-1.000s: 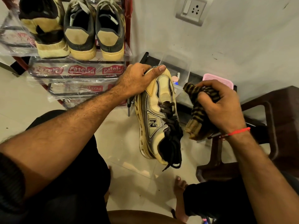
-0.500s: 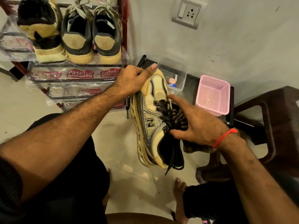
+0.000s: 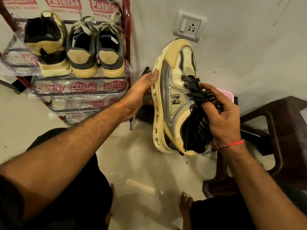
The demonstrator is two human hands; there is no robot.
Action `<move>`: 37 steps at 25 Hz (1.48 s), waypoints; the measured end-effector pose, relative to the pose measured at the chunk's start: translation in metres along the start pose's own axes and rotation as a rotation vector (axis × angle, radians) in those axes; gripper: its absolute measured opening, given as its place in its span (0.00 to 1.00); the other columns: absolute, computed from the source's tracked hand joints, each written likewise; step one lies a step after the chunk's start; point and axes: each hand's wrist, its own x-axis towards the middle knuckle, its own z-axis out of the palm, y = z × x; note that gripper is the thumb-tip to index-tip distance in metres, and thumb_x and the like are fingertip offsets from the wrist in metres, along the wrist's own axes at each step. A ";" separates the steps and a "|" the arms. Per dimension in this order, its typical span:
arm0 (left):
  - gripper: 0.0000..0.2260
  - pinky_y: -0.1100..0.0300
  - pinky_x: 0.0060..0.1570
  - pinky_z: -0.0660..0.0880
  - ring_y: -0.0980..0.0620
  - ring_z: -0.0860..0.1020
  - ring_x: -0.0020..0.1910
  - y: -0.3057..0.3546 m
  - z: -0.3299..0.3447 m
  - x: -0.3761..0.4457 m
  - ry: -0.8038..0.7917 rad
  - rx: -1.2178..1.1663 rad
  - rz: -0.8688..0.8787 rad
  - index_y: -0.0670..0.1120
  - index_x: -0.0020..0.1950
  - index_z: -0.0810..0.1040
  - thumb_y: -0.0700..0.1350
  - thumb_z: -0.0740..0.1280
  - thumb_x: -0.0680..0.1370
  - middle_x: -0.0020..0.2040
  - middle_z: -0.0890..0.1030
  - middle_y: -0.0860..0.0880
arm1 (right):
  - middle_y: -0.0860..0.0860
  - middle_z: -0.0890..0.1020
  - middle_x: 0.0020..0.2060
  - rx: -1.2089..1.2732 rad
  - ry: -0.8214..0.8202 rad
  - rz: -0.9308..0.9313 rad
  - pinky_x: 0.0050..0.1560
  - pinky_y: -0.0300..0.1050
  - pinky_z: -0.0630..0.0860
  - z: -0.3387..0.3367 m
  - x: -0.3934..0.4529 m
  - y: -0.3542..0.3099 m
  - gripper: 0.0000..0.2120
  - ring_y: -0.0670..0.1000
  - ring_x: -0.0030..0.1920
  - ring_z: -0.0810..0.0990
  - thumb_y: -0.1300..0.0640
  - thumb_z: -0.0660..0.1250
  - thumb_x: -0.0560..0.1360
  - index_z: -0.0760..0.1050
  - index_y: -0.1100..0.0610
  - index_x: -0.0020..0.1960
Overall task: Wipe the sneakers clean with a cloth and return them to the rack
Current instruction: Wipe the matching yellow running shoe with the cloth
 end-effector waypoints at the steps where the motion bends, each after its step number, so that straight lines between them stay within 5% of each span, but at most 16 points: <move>1: 0.37 0.50 0.52 0.80 0.50 0.83 0.51 -0.003 0.003 -0.003 -0.037 0.003 -0.022 0.47 0.66 0.74 0.74 0.67 0.70 0.50 0.84 0.51 | 0.45 0.85 0.48 0.100 0.062 0.040 0.53 0.43 0.79 -0.001 0.002 -0.001 0.20 0.50 0.49 0.81 0.71 0.64 0.77 0.78 0.58 0.66; 4: 0.50 0.42 0.64 0.77 0.41 0.80 0.64 -0.008 0.014 -0.016 -0.161 -0.024 -0.110 0.54 0.77 0.67 0.76 0.73 0.61 0.64 0.81 0.46 | 0.56 0.83 0.55 0.388 0.193 0.169 0.58 0.54 0.78 -0.002 0.002 -0.006 0.20 0.56 0.52 0.80 0.67 0.65 0.77 0.78 0.56 0.68; 7: 0.38 0.43 0.67 0.75 0.42 0.79 0.66 -0.009 0.029 -0.035 -0.204 -0.166 -0.155 0.56 0.76 0.69 0.67 0.74 0.70 0.67 0.81 0.45 | 0.49 0.85 0.53 0.483 0.236 0.234 0.64 0.62 0.75 0.000 -0.001 -0.015 0.20 0.57 0.53 0.80 0.67 0.64 0.79 0.76 0.55 0.69; 10: 0.24 0.45 0.65 0.78 0.42 0.81 0.64 0.001 0.033 -0.047 -0.114 -0.218 -0.146 0.53 0.73 0.73 0.59 0.67 0.79 0.65 0.82 0.44 | 0.38 0.84 0.47 0.370 0.165 0.212 0.61 0.54 0.79 0.000 -0.003 -0.025 0.19 0.51 0.54 0.81 0.67 0.62 0.81 0.74 0.56 0.70; 14: 0.21 0.53 0.52 0.83 0.50 0.86 0.53 0.011 0.023 -0.056 0.062 -0.157 -0.087 0.55 0.64 0.78 0.57 0.70 0.72 0.55 0.87 0.49 | 0.42 0.83 0.51 0.185 0.049 0.247 0.57 0.57 0.82 -0.012 0.001 -0.029 0.19 0.48 0.52 0.84 0.54 0.72 0.76 0.74 0.47 0.65; 17: 0.23 0.50 0.56 0.81 0.50 0.86 0.53 0.004 0.013 -0.051 0.140 -0.092 -0.119 0.58 0.66 0.77 0.60 0.70 0.72 0.54 0.87 0.51 | 0.54 0.82 0.54 0.057 0.149 0.222 0.56 0.66 0.80 -0.028 0.005 -0.026 0.21 0.57 0.53 0.83 0.40 0.77 0.68 0.73 0.38 0.56; 19: 0.23 0.48 0.60 0.81 0.50 0.85 0.54 -0.001 0.008 -0.042 0.164 -0.016 -0.152 0.59 0.68 0.76 0.64 0.67 0.75 0.55 0.87 0.52 | 0.50 0.80 0.53 0.007 0.106 0.131 0.56 0.61 0.81 -0.029 0.003 -0.030 0.17 0.52 0.53 0.82 0.46 0.73 0.72 0.70 0.38 0.56; 23: 0.24 0.49 0.58 0.80 0.52 0.82 0.56 -0.011 0.012 -0.032 0.135 0.147 -0.164 0.61 0.75 0.70 0.65 0.60 0.80 0.59 0.83 0.54 | 0.35 0.76 0.55 -0.276 -0.314 -0.209 0.57 0.41 0.80 0.005 -0.014 -0.037 0.22 0.41 0.57 0.78 0.61 0.67 0.75 0.67 0.48 0.66; 27: 0.23 0.52 0.56 0.80 0.56 0.79 0.57 -0.012 0.011 -0.030 0.071 0.341 -0.124 0.68 0.74 0.68 0.66 0.62 0.79 0.63 0.79 0.56 | 0.55 0.77 0.62 -0.768 -0.538 -0.587 0.55 0.51 0.80 0.027 -0.027 -0.001 0.16 0.56 0.61 0.76 0.55 0.63 0.79 0.76 0.54 0.66; 31: 0.25 0.59 0.48 0.77 0.62 0.76 0.51 -0.012 0.014 -0.034 -0.008 0.465 -0.144 0.66 0.77 0.64 0.64 0.62 0.80 0.58 0.76 0.58 | 0.59 0.76 0.61 -0.739 -0.418 -0.391 0.55 0.60 0.81 0.006 -0.008 0.014 0.17 0.60 0.60 0.76 0.56 0.62 0.77 0.79 0.57 0.64; 33: 0.25 0.56 0.54 0.77 0.60 0.76 0.55 -0.012 0.015 -0.034 -0.028 0.456 -0.130 0.68 0.78 0.61 0.63 0.61 0.81 0.64 0.75 0.56 | 0.59 0.77 0.60 -0.707 -0.325 -0.314 0.57 0.58 0.80 0.000 -0.003 0.011 0.16 0.59 0.59 0.77 0.58 0.64 0.76 0.80 0.58 0.63; 35: 0.25 0.50 0.58 0.80 0.54 0.79 0.59 -0.012 0.013 -0.034 -0.044 0.355 -0.115 0.71 0.77 0.60 0.61 0.62 0.81 0.71 0.73 0.55 | 0.58 0.77 0.59 -0.689 -0.391 -0.410 0.61 0.50 0.78 0.012 -0.015 0.003 0.15 0.57 0.60 0.77 0.58 0.65 0.77 0.80 0.59 0.62; 37: 0.23 0.55 0.51 0.83 0.55 0.83 0.56 -0.013 0.011 -0.033 -0.078 0.233 -0.099 0.71 0.76 0.62 0.56 0.63 0.83 0.69 0.75 0.55 | 0.57 0.77 0.59 -0.683 -0.499 -0.502 0.63 0.47 0.75 0.022 -0.028 -0.001 0.15 0.56 0.61 0.76 0.58 0.65 0.77 0.80 0.58 0.62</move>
